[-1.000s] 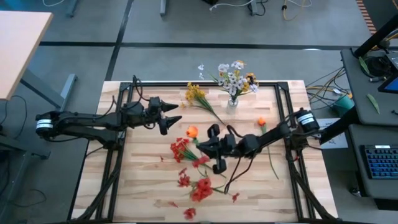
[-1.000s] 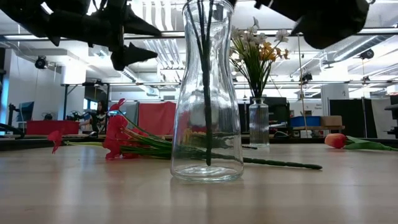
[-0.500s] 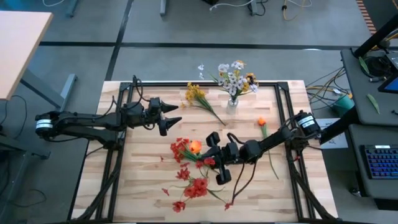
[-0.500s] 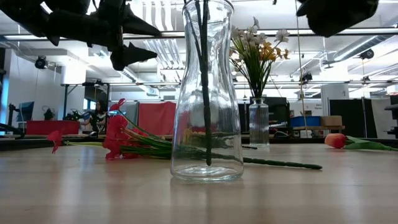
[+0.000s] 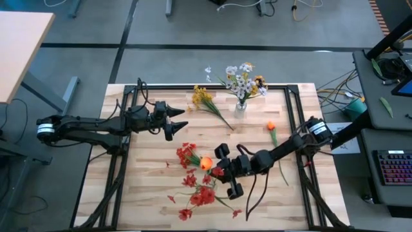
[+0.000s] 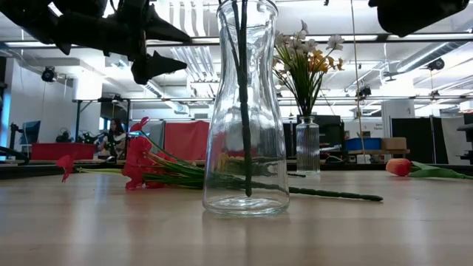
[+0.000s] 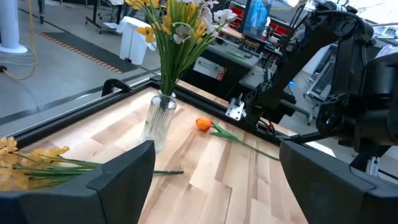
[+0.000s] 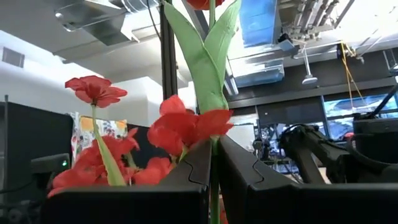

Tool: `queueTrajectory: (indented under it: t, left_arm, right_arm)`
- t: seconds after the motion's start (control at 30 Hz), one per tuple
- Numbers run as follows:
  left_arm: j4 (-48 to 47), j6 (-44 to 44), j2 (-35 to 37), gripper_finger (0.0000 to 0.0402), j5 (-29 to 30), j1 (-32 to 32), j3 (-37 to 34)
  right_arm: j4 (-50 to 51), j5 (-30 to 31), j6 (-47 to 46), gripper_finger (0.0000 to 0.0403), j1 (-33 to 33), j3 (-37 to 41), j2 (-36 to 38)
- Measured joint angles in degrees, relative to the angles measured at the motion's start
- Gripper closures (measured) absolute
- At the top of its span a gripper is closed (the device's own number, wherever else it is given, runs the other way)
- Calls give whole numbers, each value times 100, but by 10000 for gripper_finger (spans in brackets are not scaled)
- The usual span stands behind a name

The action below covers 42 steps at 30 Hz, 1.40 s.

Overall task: Sort flowers into vase by color
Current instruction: Put the left orange flower into the bottom transparent vase, then put the yellow flowers into the top transparent vase

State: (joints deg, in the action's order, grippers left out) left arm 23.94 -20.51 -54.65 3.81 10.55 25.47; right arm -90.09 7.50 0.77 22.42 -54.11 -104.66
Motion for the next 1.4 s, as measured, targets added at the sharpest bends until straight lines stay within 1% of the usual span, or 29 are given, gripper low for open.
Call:
queueTrajectory:
  t: [0.3,0.6,0.73,1.0,1.13,1.23,1.33,1.4]
  left_arm:
    - [2,0,0,75,2,0,-2]
    - [2,0,0,75,3,0,-11]
    - [2,0,0,75,3,0,-11]
    - [2,0,0,75,-19,-2,-11]
    - [-1,-33,0,75,-26,-2,-11]
    - [-10,-37,0,75,-45,-2,-11]
    - [-42,-39,0,75,-167,-2,-11]
    - [-77,-57,-1,75,-183,-4,-11]
  right_arm:
    - [29,10,27,391,-5,-114,-316]
    - [80,2,-8,384,2,-146,-382]
    - [351,3,-21,354,6,-146,-381]
    - [527,14,-170,272,6,-151,-379]
    - [959,286,-259,236,6,-136,-290]
    - [1526,357,-388,213,6,-129,-64]
    - [2457,462,-569,195,6,-125,291]
    - [3278,507,-792,186,6,-122,600]
